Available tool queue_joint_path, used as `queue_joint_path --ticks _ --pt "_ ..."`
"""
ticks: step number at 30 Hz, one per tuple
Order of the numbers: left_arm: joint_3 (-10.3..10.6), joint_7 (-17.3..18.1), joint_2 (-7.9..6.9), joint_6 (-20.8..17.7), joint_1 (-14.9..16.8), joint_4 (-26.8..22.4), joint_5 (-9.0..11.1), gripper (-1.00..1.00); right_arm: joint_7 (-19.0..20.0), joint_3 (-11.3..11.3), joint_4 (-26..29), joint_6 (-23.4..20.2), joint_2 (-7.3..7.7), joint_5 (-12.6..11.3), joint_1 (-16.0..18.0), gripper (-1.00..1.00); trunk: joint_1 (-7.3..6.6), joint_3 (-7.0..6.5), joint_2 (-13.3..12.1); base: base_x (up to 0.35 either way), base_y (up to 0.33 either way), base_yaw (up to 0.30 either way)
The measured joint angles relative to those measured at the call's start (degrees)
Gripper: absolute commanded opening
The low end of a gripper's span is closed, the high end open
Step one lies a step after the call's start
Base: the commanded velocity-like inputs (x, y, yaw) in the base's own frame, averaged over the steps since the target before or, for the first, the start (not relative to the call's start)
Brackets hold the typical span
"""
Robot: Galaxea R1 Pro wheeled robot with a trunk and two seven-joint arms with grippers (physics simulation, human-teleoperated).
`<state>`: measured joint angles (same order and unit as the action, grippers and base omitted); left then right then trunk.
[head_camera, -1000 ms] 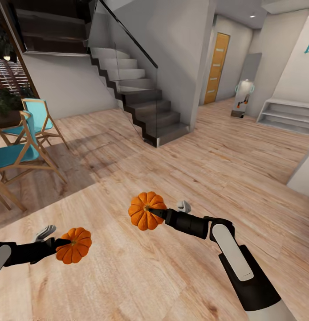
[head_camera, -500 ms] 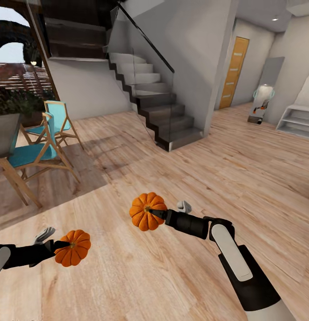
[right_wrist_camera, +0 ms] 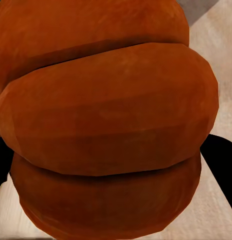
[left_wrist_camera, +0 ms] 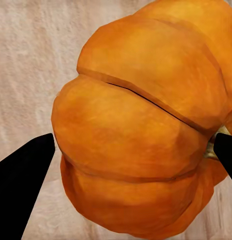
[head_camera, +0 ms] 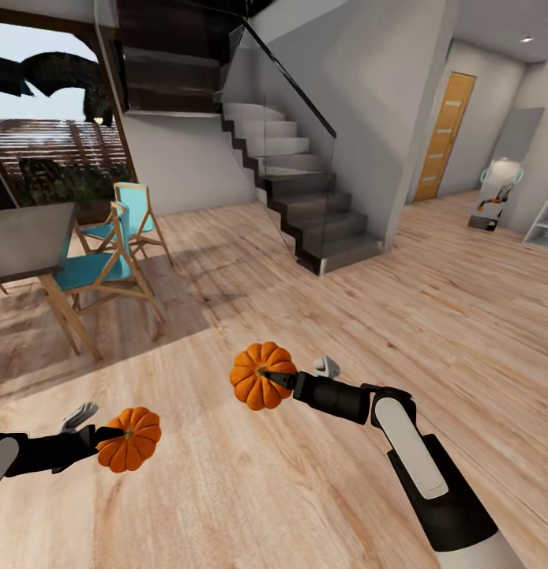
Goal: Place each of the two pumpkins and all three candles from the living room inside a cabinet in the living room (use any cabinet), then make sure every cabinet is closed, and position the cauldron so it is next to a table in the living room.
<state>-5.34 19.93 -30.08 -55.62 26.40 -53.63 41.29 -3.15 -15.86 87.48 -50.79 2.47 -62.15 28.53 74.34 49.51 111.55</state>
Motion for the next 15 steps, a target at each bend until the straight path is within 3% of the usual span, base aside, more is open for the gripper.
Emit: queue_joint_path --ticks 3,9,15 --pt "0.0 0.0 0.0 -0.02 0.0 0.01 -0.04 -1.0 -0.02 0.0 0.0 0.0 -0.01 -0.08 0.0 -1.0 0.0 -0.22 0.0 0.0 0.0 0.142" --pt "0.01 -0.07 0.01 -0.08 0.02 0.01 0.0 -1.0 -0.25 0.14 0.03 0.0 -0.02 0.02 -0.01 -1.0 -1.31 -1.37 -2.39 0.0 0.0 0.04" --pt "0.0 -0.08 0.0 -0.11 -0.01 -0.01 0.1 -1.0 -0.33 0.01 -0.01 0.06 -0.05 0.03 0.0 -1.0 -2.41 -2.27 -4.41 0.0 0.0 0.243"
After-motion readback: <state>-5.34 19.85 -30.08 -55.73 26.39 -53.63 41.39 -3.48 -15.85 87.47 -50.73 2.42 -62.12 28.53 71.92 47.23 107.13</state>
